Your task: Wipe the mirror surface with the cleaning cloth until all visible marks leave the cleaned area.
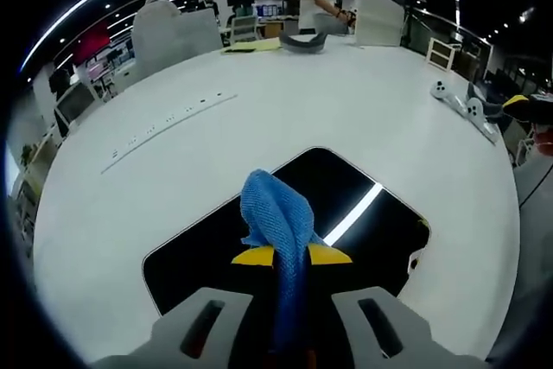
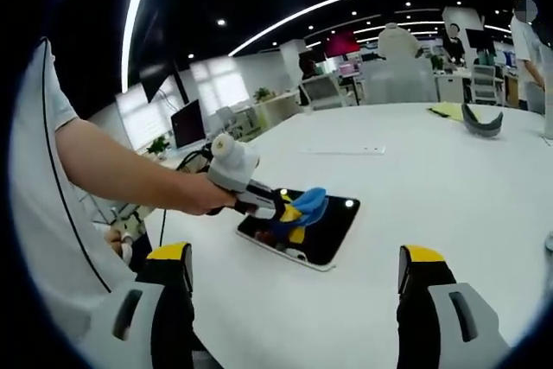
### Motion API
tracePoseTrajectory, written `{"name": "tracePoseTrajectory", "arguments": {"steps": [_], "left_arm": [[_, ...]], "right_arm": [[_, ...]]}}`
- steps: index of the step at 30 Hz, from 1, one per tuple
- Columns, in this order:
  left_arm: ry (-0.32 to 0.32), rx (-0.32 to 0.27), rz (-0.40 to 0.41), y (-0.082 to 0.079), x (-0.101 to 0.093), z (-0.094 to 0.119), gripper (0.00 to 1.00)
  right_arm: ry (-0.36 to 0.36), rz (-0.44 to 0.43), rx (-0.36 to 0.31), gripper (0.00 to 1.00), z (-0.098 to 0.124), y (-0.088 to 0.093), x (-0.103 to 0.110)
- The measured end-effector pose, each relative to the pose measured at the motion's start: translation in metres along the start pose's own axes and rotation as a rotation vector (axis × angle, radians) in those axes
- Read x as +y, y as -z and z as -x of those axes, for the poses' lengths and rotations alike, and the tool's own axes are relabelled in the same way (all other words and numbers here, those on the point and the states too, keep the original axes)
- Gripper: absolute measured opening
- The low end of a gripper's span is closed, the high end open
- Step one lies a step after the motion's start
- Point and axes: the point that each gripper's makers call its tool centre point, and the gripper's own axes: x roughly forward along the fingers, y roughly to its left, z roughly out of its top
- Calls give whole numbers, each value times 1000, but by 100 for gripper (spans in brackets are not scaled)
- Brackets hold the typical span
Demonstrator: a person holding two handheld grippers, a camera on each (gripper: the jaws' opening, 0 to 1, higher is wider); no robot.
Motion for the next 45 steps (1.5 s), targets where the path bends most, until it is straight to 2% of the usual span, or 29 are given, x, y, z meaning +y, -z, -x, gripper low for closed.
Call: {"name": "tracePoseTrajectory", "arguments": {"steps": [12, 16, 20, 45], "left_arm": [[2, 5, -6, 9, -14, 9, 9], [4, 9, -8, 13, -18, 12, 9], [5, 12, -14, 17, -21, 14, 9], [54, 16, -70, 29, -36, 27, 9]], "right_arm": [[-6, 14, -4, 99, 5, -1, 1], [-13, 33, -24, 99, 6, -4, 3], [-22, 49, -11, 100, 3, 0, 7], [-48, 39, -38, 99, -2, -4, 10]]}}
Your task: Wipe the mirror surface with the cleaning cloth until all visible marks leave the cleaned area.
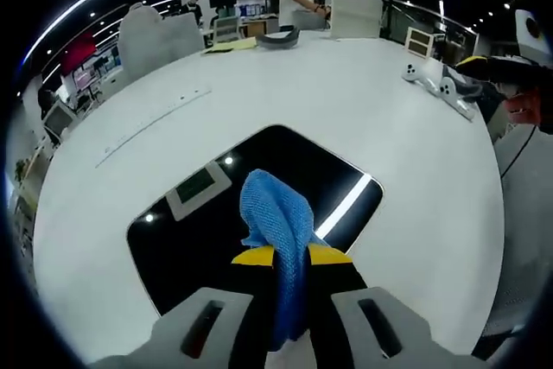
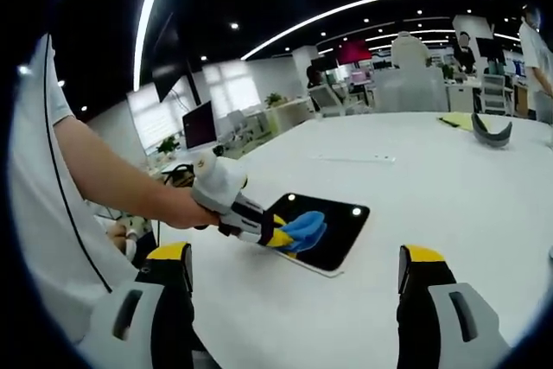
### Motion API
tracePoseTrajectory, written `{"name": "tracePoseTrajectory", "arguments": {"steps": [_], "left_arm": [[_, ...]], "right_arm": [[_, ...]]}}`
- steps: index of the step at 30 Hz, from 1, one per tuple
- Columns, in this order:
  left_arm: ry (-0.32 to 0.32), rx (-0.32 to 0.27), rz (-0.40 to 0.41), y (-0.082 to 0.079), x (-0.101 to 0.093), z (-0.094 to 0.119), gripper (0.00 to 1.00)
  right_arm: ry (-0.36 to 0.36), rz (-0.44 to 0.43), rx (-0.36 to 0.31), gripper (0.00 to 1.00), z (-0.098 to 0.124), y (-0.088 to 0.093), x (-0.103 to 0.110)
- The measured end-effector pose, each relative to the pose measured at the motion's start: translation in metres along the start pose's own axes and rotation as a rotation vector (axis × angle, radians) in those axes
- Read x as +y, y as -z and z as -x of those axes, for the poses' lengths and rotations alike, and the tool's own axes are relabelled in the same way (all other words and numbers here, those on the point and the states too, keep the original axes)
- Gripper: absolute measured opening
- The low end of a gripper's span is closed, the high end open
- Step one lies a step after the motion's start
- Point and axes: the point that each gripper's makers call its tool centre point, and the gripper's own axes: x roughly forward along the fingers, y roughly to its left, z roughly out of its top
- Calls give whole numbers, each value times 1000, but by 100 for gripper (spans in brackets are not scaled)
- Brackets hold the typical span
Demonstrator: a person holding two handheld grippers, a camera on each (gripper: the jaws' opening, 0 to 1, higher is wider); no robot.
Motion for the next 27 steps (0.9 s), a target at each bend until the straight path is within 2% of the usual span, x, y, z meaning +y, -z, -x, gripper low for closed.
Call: {"name": "tracePoseTrajectory", "arguments": {"steps": [27], "left_arm": [[16, 9, -10, 3, -3, 2, 9]], "right_arm": [[3, -22, -3, 99, -1, 2, 3]]}}
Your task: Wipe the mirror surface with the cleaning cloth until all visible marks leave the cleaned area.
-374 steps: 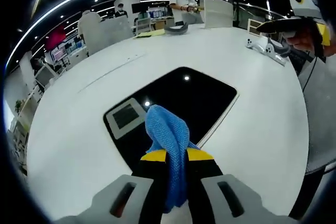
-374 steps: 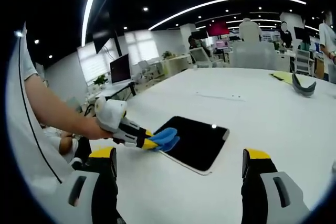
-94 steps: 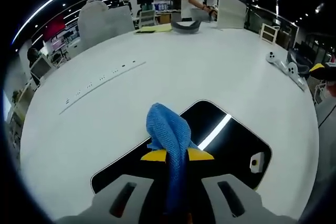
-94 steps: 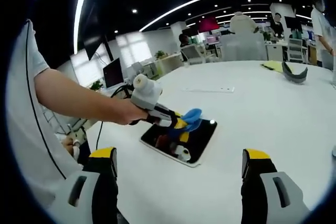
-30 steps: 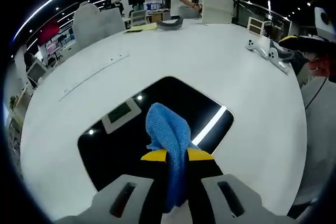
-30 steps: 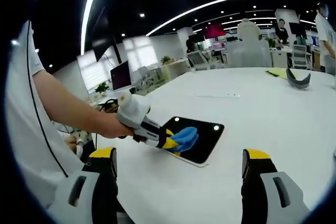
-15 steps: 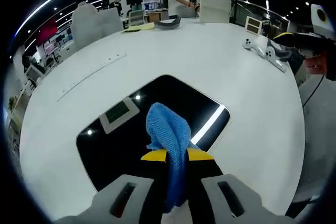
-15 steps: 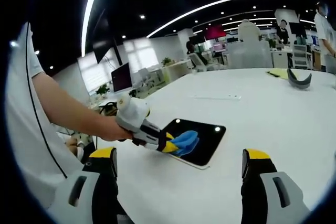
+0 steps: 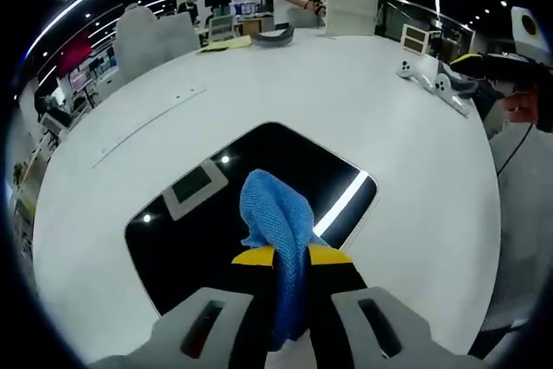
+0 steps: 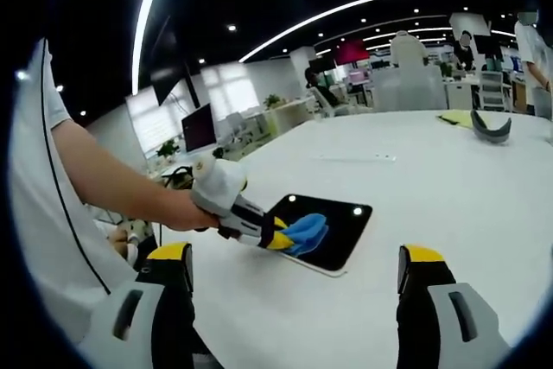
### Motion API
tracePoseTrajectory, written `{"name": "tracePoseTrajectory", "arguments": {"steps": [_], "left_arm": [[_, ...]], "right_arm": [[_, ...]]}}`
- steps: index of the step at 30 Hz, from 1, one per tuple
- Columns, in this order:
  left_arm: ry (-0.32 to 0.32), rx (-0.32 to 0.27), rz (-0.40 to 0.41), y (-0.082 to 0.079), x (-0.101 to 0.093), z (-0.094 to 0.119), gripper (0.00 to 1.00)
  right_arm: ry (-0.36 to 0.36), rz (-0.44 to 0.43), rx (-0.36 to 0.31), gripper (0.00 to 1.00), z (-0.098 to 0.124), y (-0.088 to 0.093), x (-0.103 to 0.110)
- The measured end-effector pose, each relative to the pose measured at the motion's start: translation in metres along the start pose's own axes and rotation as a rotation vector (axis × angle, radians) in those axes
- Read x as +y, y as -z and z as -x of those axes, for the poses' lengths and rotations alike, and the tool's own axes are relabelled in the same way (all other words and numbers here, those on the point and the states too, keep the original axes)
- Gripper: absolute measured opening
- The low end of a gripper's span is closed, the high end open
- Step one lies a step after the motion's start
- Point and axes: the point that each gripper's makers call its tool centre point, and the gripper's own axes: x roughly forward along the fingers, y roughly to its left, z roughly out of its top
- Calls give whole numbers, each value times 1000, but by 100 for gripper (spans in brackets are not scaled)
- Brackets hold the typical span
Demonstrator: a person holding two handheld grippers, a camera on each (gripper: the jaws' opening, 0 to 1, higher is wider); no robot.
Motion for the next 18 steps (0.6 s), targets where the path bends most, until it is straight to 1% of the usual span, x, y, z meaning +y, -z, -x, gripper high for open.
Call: {"name": "tracePoseTrajectory", "arguments": {"steps": [3, 5, 8, 13, 15, 18], "left_arm": [[1, 5, 0, 1, -1, 0, 9], [5, 7, -4, 1, -1, 1, 9], [10, 8, -13, 1, -1, 1, 9], [33, 5, -28, 2, -1, 2, 9], [52, 9, -37, 3, -1, 2, 9], [76, 18, -55, 3, -1, 3, 9]], "right_arm": [[-5, 5, 5, 100, 0, -1, 4], [-9, 28, 24, 100, -1, 2, 6], [-30, 44, 35, 100, -3, 2, 8], [-44, 63, 49, 100, -7, 0, 9], [-43, 63, 48, 100, -8, -1, 9], [-22, 56, 30, 100, -10, -7, 6]]}}
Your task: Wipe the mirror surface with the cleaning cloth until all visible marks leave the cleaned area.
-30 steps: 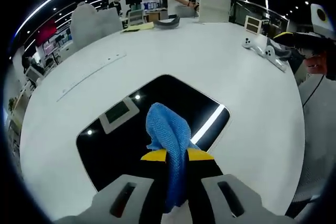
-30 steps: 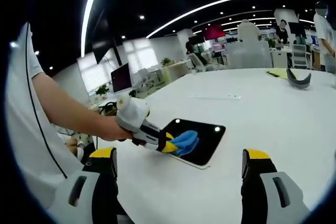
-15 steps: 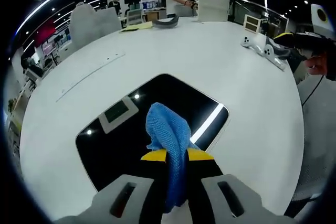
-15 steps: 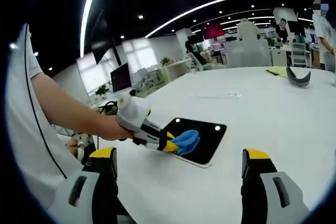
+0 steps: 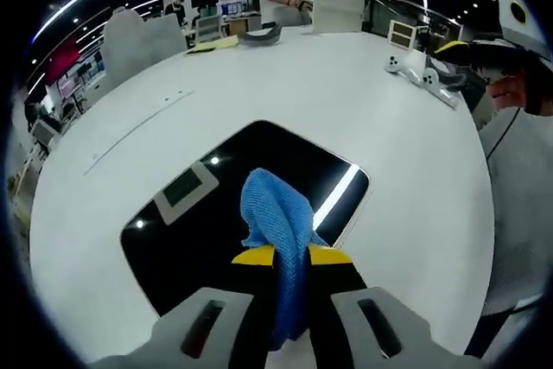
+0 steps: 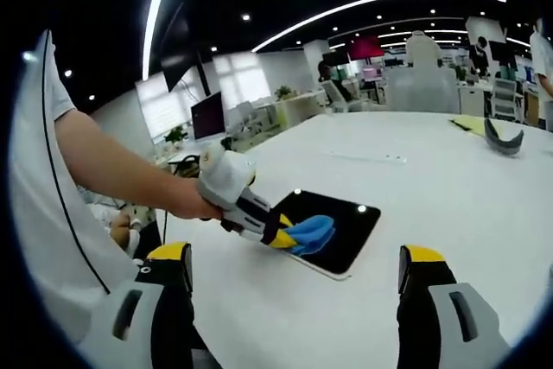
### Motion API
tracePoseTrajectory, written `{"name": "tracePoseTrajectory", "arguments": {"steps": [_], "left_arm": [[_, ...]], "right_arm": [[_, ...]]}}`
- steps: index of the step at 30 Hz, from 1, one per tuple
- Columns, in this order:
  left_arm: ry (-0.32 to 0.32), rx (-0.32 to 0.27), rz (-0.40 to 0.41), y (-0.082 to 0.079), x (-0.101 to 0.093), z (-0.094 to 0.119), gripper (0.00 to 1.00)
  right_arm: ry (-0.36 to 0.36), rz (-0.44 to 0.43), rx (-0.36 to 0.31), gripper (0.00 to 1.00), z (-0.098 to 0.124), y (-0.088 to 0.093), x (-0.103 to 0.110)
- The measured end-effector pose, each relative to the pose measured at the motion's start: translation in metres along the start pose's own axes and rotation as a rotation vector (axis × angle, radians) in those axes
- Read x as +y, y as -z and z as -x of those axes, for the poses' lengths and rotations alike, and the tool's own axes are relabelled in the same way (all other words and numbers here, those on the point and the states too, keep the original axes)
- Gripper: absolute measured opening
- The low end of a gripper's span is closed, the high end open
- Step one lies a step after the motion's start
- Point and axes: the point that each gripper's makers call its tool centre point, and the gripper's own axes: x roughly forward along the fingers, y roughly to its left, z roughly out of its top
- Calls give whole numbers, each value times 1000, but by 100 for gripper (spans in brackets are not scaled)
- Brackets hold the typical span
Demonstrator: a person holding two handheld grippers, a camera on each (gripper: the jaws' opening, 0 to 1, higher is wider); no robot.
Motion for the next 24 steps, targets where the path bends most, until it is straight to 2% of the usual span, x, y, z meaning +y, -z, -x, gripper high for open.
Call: {"name": "tracePoseTrajectory", "arguments": {"steps": [2, 10, 17, 24], "left_arm": [[22, 7, -16, 1, 0, 1, 9], [82, 37, -45, 7, 3, 5, 9], [79, 2, -32, 13, 6, 10, 9], [87, 25, -36, 12, 7, 11, 9]], "right_arm": [[18, -6, -21, 100, -1, -6, 0], [42, 6, -20, 99, -1, -9, 12], [65, 6, -3, 99, 2, -3, 20], [81, 22, 6, 99, 3, -6, 20]]}}
